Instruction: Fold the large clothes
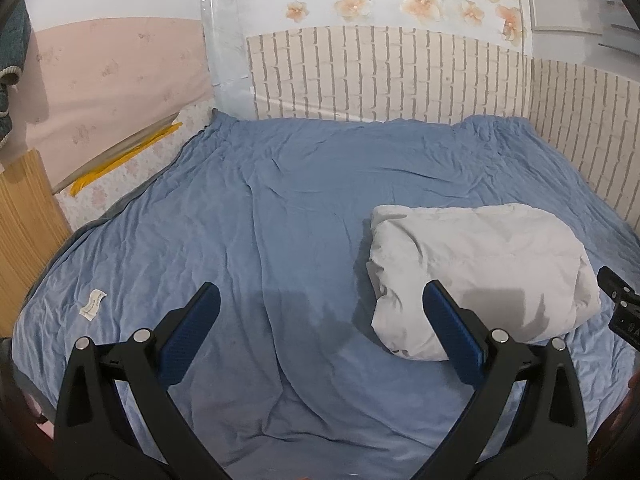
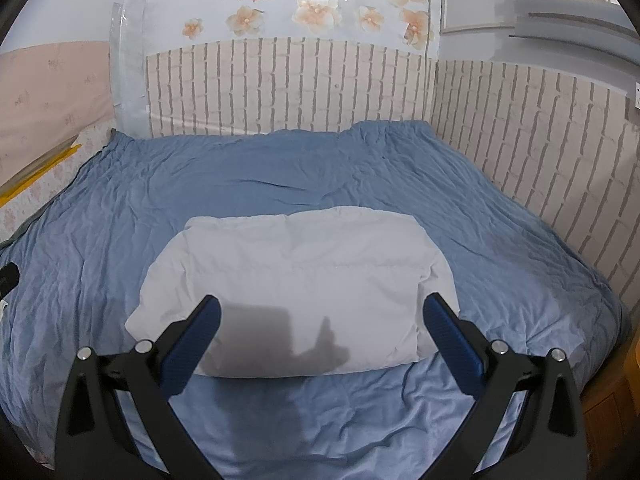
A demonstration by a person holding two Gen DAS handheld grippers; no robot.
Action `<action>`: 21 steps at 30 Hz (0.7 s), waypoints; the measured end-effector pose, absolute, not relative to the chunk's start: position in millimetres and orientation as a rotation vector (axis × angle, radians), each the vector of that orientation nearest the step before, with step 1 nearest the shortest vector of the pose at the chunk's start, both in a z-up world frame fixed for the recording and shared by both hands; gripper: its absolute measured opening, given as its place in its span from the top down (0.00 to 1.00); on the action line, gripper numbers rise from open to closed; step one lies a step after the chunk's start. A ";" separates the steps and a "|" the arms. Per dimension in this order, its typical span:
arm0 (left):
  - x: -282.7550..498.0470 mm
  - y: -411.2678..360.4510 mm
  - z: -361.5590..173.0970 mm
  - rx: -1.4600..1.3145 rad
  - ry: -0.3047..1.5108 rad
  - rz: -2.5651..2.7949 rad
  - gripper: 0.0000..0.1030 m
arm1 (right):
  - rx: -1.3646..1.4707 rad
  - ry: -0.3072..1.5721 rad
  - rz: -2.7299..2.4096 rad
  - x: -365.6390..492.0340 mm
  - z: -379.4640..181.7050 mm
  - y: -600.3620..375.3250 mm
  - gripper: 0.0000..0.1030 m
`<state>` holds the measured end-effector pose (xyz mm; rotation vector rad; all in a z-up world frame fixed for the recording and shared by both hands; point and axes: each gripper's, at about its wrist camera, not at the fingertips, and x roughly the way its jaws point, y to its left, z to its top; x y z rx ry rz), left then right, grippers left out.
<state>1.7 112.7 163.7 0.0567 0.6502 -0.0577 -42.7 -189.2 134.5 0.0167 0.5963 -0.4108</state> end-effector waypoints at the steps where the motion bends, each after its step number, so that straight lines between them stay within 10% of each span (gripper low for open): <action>1: 1.7 112.7 163.6 0.057 0.650 -0.057 0.03 | 0.017 0.596 -0.411 -43.7 134.3 -189.8 0.02; 21: 10.8 109.9 150.3 0.055 0.711 -0.067 0.03 | 0.011 0.604 -0.417 -42.0 132.1 -189.3 0.02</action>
